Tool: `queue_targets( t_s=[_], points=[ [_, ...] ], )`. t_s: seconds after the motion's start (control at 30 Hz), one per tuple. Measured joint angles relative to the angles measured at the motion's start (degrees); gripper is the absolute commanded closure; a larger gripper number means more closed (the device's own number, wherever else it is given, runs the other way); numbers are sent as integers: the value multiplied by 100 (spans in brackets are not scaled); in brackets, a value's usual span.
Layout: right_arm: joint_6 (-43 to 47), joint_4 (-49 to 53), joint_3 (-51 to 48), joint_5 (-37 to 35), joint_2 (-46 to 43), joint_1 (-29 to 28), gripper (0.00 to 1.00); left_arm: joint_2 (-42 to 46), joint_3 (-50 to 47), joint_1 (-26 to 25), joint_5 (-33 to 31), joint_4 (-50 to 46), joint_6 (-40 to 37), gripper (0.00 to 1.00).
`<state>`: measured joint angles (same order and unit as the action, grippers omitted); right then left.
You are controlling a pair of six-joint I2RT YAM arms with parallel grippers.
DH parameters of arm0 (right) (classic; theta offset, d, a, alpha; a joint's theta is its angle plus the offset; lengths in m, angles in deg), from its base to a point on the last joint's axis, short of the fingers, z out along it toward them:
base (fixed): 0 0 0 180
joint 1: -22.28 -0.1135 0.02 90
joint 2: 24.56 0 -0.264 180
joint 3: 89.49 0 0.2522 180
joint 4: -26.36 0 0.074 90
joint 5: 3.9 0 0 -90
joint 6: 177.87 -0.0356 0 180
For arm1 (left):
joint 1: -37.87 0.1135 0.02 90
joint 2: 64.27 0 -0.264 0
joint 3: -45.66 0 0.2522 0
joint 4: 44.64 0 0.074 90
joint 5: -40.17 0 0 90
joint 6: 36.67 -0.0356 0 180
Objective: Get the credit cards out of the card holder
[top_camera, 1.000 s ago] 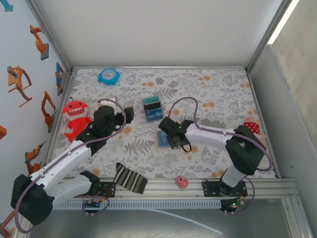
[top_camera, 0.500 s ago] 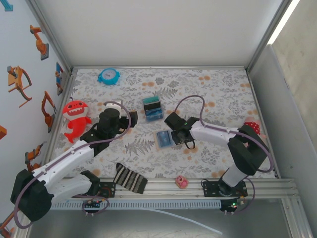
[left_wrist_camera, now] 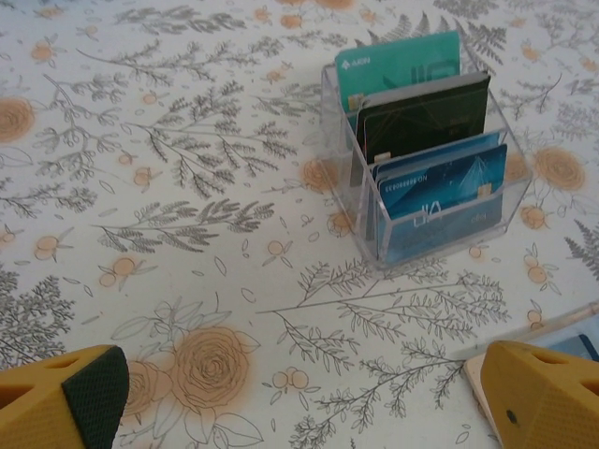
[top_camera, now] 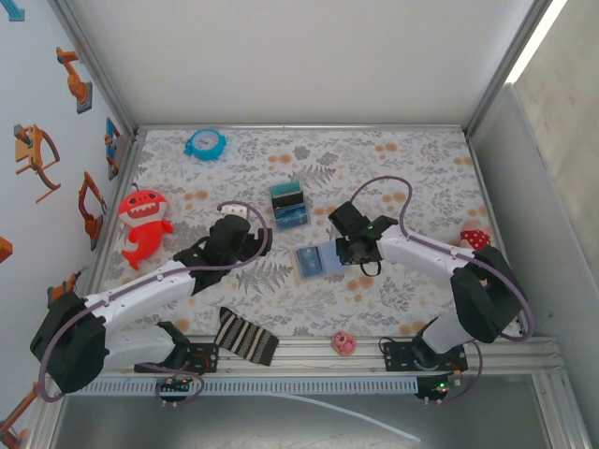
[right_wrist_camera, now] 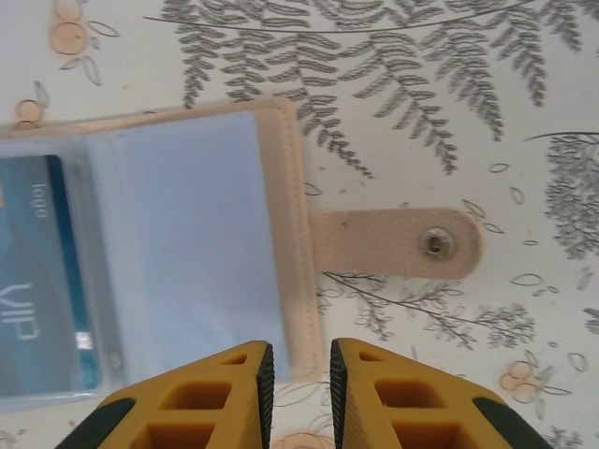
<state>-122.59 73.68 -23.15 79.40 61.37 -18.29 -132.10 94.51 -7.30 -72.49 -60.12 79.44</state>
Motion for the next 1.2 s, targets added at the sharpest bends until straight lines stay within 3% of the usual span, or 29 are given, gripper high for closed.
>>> queue_targets(
  t_s=[0.47, 1.2],
  points=[
    [-157, -1043, 28, 1346, 476, 0, 76, -1781, 151, -887, 24, 540, 271, 3],
    [-367, -2223, -632, 2306, 610, 352, 78, -2704, 656, -1145, 37, 636, 275, 3]
  ],
)
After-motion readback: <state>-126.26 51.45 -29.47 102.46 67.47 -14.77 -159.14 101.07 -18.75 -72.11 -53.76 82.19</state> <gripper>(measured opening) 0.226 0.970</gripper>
